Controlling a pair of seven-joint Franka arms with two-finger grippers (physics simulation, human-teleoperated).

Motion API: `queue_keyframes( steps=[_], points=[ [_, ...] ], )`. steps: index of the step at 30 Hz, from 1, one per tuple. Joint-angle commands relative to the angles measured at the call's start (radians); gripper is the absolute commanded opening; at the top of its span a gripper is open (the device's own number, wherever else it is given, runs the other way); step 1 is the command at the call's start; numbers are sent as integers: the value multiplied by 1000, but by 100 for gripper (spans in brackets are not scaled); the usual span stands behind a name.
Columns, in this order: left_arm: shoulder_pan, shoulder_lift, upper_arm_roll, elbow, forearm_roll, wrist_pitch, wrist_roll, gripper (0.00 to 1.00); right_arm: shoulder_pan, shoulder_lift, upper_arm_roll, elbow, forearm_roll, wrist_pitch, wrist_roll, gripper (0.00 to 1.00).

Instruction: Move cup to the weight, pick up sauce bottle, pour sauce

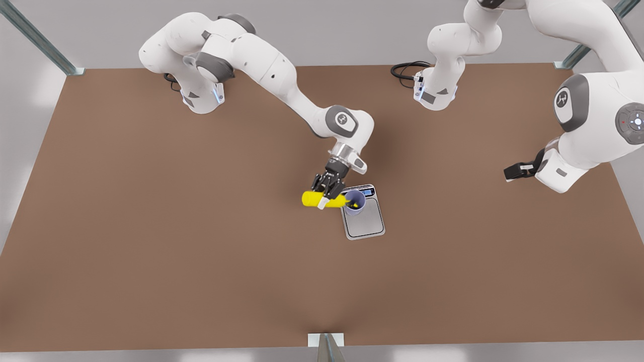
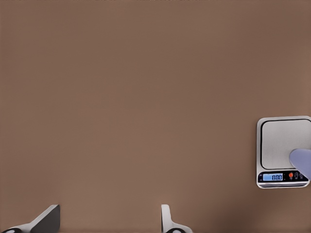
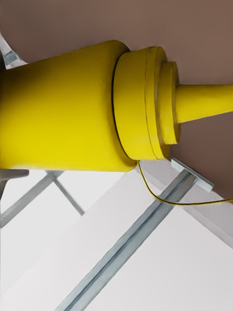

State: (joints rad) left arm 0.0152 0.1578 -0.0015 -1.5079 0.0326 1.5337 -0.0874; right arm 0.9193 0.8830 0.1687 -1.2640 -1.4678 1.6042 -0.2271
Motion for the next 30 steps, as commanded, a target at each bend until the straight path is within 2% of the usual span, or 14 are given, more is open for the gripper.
queue_keyframes(
  steps=[1, 3, 5, 9, 13, 15, 19, 23, 28, 30],
  points=[
    [0, 2, 0, 0, 0, 2, 0, 100, -3, -6, 0, 0, 18, 13, 0, 56],
    [-1, 5, 0, 0, 0, 5, 0, 100, -40, -16, 0, 8, 61, 45, 2, 56],
    [-4, 6, 0, 0, 0, 8, 0, 100, -94, -30, -3, 48, 236, 100, -9, 56],
    [-6, 11, 0, 2, 0, 8, -2, 100, -165, -44, -6, 38, 299, 192, -15, 56],
    [-6, 14, 0, 2, 0, 14, -2, 100, -278, -64, -5, 38, 501, 302, -218, 56],
    [-6, 14, 0, 2, -2, 14, -5, 100, -361, -87, -6, 38, 702, 378, -428, 56],
    [-9, 16, 0, 0, -2, 16, -9, 100, -540, -91, -6, 18, 974, 448, -725, 56],
    [-9, 16, 0, 0, -2, 17, -9, 100, -697, -85, -8, -28, 1402, 579, -1212, 56],
    [-15, 17, 0, 0, -2, 17, -11, 100, -790, -76, -5, -83, 1820, 617, -1575, 56],
    [-15, 17, 0, 0, -2, 17, -11, 100, -810, -75, -3, -139, 2070, 602, -1728, 56]
  ],
)
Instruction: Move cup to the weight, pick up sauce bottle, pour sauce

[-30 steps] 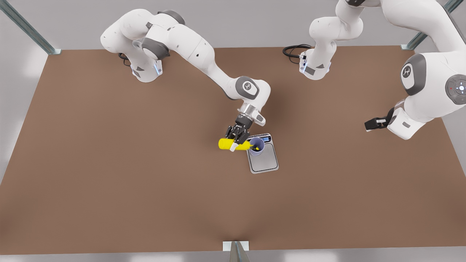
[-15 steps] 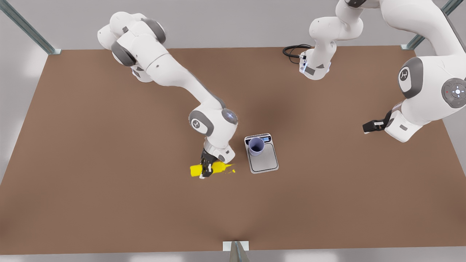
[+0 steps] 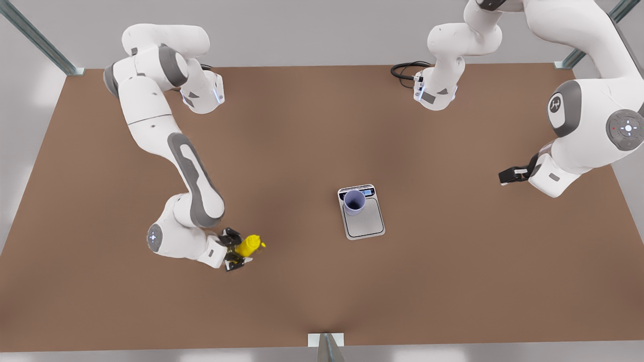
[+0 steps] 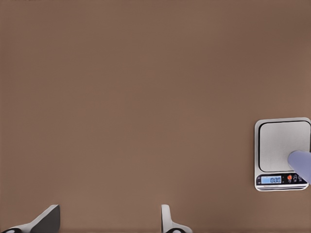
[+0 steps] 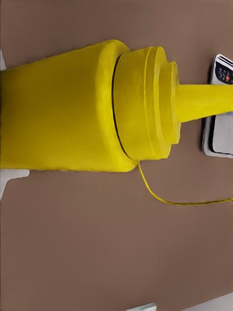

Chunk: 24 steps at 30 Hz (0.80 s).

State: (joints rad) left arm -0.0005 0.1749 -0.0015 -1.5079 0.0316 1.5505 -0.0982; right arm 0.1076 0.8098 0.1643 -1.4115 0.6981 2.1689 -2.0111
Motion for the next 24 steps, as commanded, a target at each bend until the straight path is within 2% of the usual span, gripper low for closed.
queue_keyframes(
  steps=[1, 4, 10, 14, 24],
  points=[
    [0, 0, 0, 0, -1, -1, -2, 100, -2, 0, 0, -4, 58, -21, -32, 56],
    [0, 0, 0, 0, -1, -1, -3, 100, -32, 8, 0, -44, 251, -139, -116, 56],
    [-7, 1, 0, 0, -1, 0, -6, 100, -134, 34, 0, -101, 347, -311, -245, 56],
    [-6, 1, 0, 0, -1, -1, -6, 100, -154, 86, 0, -99, 403, -313, -360, 56],
    [-7, 5, 0, 0, -1, -1, -6, 100, -143, 123, 0, -99, 408, -291, -348, 56]
  ],
)
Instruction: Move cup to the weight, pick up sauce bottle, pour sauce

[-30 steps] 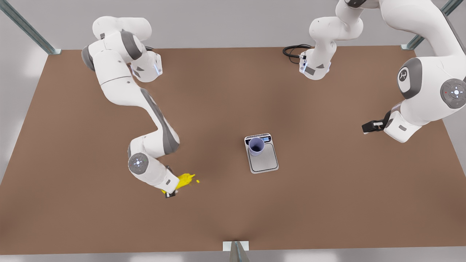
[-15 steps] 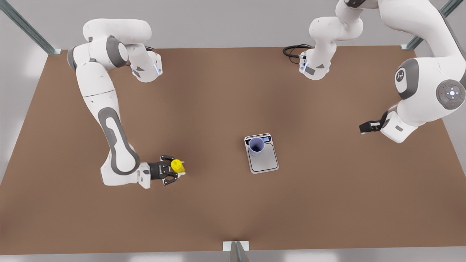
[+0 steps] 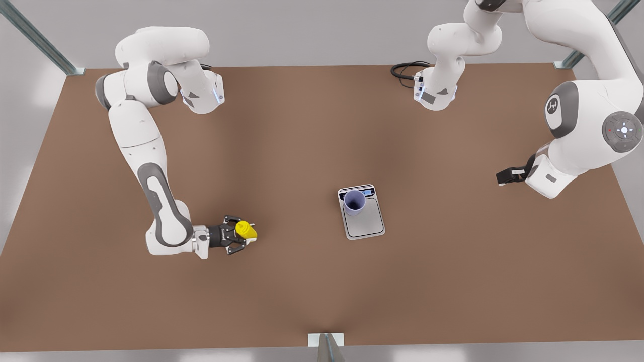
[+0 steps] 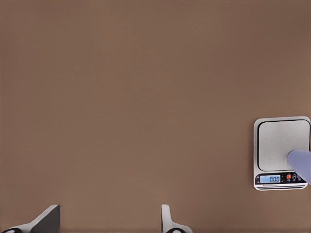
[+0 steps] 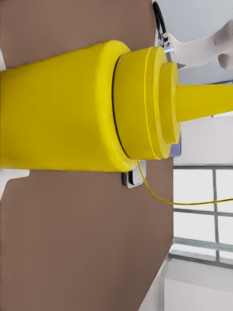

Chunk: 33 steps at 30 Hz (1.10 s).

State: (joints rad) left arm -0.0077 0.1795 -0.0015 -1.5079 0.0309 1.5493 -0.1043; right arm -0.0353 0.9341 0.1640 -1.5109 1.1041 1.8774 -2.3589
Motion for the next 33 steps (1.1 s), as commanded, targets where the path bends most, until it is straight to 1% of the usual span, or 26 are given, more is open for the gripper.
queue_keyframes(
  steps=[1, 8, 9, 11, 12, 16, 18, 21, 22, 23, 24, 30, 33],
  points=[
    [0, 0, 0, 0, 0, 0, 0, 100, 0, 0, 0, 0, 2, 0, 0, 56],
    [0, 0, 0, 0, 0, 0, 0, 100, -2, 0, -1, -2, 0, -7, 38, 57],
    [0, 0, 0, 0, 0, 0, 0, 100, 0, 0, -1, -2, 0, -7, 38, 63],
    [0, 0, 0, 0, 0, -2, 0, 100, -2, 0, -1, 0, 0, -7, 40, 65],
    [0, 0, 0, 0, 0, 0, 0, 100, -2, 0, -1, 0, 0, -7, 40, 68],
    [0, 0, 0, 0, 0, 0, 0, 100, -2, 0, -1, -2, 0, -7, 40, 69],
    [0, 1, 0, 0, 0, 0, 0, 100, -2, -1, -1, 0, 0, -7, 40, 73],
    [0, 1, 0, 0, 0, 0, 0, 100, -2, -1, -1, -2, 0, -9, 38, 73],
    [0, 1, 0, 0, 0, 0, 0, 100, -2, -1, -1, 0, 0, -8, 40, 77],
    [0, 1, 0, 0, 0, 0, 0, 100, -2, -1, 0, 0, 0, -11, 38, 96],
    [0, 1, 0, 0, 0, 0, 0, 100, -2, -1, -1, 0, 0, -12, 38, 100],
    [0, 1, 0, -2, 1, -3, 2, 100, -5, -1, -1, 0, -1, -18, 56, 100],
    [-31, 1, 0, -12, 1, 34, -32, 100, -46, -6, -3, -26, -18, -44, 63, 100]
  ],
)
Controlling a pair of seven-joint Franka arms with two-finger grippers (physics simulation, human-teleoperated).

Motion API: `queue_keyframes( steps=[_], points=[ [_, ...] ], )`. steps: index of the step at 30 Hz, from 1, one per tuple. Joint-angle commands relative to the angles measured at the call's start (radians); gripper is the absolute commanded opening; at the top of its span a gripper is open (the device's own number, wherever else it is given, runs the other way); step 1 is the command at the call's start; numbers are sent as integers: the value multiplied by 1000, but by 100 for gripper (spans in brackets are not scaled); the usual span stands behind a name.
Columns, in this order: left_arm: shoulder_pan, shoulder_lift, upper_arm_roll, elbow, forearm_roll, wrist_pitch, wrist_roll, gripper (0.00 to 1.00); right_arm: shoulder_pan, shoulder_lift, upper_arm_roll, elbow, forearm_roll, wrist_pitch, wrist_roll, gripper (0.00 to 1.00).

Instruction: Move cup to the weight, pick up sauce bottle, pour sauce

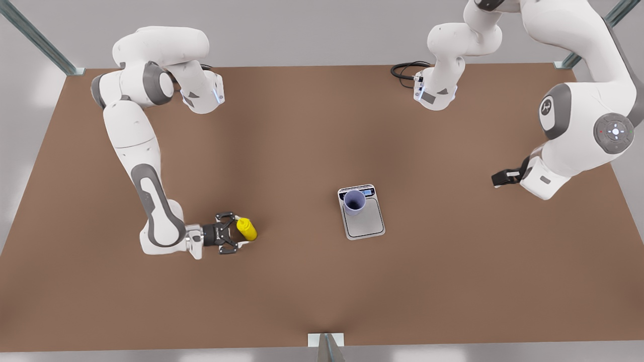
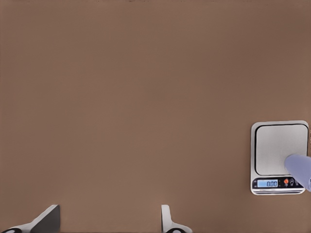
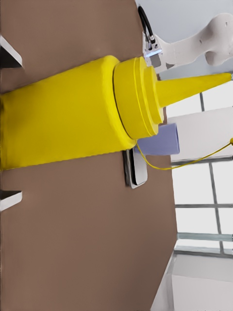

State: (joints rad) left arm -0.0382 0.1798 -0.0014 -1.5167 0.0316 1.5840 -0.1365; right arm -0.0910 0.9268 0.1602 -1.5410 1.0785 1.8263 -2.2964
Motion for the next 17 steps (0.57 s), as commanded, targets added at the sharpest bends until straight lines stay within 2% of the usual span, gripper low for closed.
queue_keyframes(
  steps=[1, 5, 7, 8, 9, 11, 13, 14, 17],
  points=[
    [-5, -5, 0, 1, 1, -2, 0, 100, -9, 0, 1, -2, -14, -1, 0, 100],
    [-3, -13, 1, 36, 1, -10, 5, 100, -110, -40, -1, -80, -156, -24, 8, 100],
    [-3, -5, 5, 41, -5, -9, 3, 100, -107, -129, -96, -45, -347, -130, 411, 100],
    [-5, -2, 5, 41, -35, -4, -2, 100, -104, -216, -145, -2, -455, -173, 769, 100],
    [-2, 0, 5, 41, -50, -1, 0, 100, -89, -324, -152, 31, -604, -163, 1161, 100],
    [-6, 10, 8, 39, -59, -2, -5, 100, -72, -399, -151, 145, -780, -174, 1642, 100],
    [-5, 10, 8, 36, -56, 1, -5, 100, -1, -604, -162, 114, -963, -225, 2147, 100],
    [-5, 12, 8, 35, -56, 1, -3, 100, 49, -684, -162, 108, -1063, -249, 2268, 100],
    [-5, 12, 8, 33, -56, 1, -3, 100, 57, -778, -162, 41, -1066, -248, 2283, 100]
  ],
)
